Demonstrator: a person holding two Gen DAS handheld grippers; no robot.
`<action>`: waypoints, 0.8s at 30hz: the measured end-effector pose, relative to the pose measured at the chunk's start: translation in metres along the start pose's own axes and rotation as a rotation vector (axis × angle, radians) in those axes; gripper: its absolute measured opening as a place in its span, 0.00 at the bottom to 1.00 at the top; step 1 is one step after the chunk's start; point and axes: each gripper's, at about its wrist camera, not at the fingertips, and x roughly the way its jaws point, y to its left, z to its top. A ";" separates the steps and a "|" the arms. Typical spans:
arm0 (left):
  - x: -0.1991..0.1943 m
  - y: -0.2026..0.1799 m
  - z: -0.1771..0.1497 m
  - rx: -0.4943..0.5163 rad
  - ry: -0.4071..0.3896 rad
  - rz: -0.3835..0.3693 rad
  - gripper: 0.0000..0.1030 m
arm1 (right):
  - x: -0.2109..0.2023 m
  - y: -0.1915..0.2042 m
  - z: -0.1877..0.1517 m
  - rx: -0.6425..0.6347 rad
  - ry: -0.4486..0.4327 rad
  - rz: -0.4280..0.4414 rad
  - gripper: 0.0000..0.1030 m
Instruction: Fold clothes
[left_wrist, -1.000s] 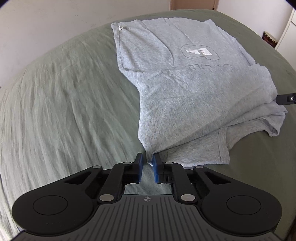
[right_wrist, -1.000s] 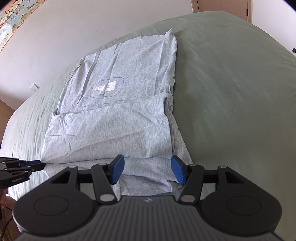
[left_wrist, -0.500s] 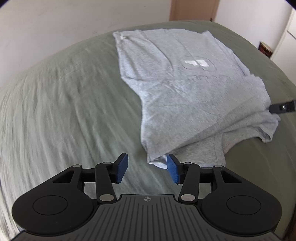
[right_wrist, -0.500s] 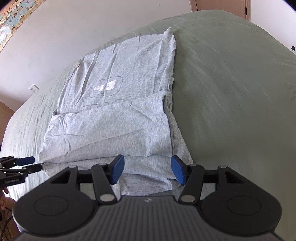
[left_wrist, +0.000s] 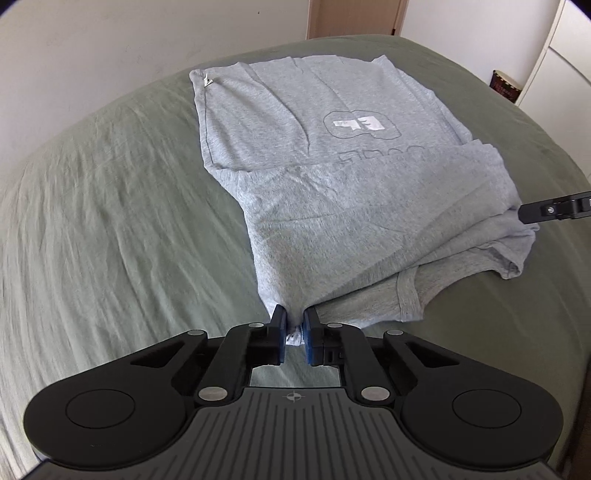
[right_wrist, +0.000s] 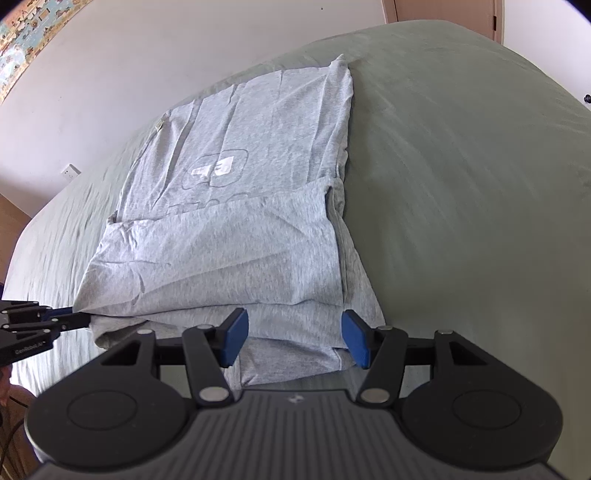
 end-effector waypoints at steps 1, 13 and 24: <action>0.001 0.003 -0.003 -0.010 0.008 0.013 0.03 | 0.000 0.000 0.000 0.003 -0.001 0.001 0.57; -0.005 0.018 -0.005 -0.096 -0.020 0.018 0.26 | 0.000 0.002 0.003 0.002 -0.004 0.005 0.57; 0.006 0.001 -0.001 -0.025 -0.026 0.054 0.27 | 0.001 -0.009 0.007 -0.026 0.014 0.014 0.57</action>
